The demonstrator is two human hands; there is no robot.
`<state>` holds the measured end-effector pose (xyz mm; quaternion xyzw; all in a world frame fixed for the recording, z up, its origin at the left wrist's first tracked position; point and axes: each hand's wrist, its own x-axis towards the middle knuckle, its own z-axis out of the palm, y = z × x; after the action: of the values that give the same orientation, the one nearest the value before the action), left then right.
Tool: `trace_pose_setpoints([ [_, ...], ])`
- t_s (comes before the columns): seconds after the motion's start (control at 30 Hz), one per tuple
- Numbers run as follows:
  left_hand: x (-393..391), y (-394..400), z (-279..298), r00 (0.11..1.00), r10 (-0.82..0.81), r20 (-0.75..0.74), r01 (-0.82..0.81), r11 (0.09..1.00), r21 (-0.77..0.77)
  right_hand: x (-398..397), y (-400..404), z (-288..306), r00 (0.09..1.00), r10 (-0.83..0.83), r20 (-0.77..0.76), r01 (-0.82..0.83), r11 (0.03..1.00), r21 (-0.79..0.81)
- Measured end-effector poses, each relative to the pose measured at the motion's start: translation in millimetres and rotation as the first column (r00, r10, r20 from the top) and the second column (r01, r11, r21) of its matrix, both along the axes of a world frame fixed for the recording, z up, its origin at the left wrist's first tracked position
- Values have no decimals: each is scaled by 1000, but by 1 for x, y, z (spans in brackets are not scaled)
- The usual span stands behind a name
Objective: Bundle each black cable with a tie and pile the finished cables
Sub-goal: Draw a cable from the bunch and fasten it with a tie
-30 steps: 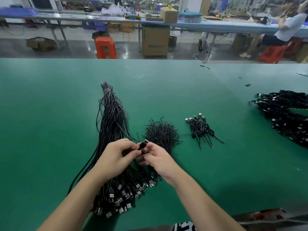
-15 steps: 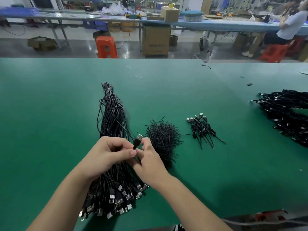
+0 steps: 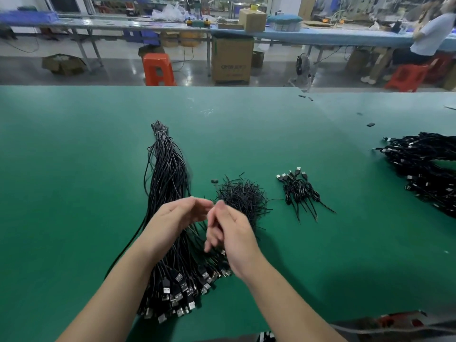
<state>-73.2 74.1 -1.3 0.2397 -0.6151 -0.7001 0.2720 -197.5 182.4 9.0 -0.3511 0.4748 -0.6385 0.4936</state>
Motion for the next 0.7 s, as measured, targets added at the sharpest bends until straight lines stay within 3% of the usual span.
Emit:
trace_pose_setpoints([
  [0.07, 4, 3, -2, 980, -143, 137, 158, 982, -106, -11, -2, 8, 992, -31, 123, 33, 999, -19],
  [0.17, 11, 6, -3, 919, -220, 326, 304, 923, -234, -26, -8, 17, 984, -51, 170, 62, 996, -61],
  [0.3, 14, 9, -1, 851, -300, 431, 422, 879, -221, -41, -16, 29, 975, -41, 218, 65, 992, -107],
  [0.43, 18, 7, 9, 776, -464, 427, 526, 850, -33, -62, -21, 46, 962, -63, 266, 105, 984, -146],
  [0.6, 30, -12, 28, 701, -287, 652, 469, 875, -118, -70, -16, 54, 963, -36, 266, 81, 983, -163],
  [0.7, 41, -25, 32, 607, -78, 791, 522, 789, -323, -88, -10, 62, 948, -75, 308, 134, 975, -177],
])
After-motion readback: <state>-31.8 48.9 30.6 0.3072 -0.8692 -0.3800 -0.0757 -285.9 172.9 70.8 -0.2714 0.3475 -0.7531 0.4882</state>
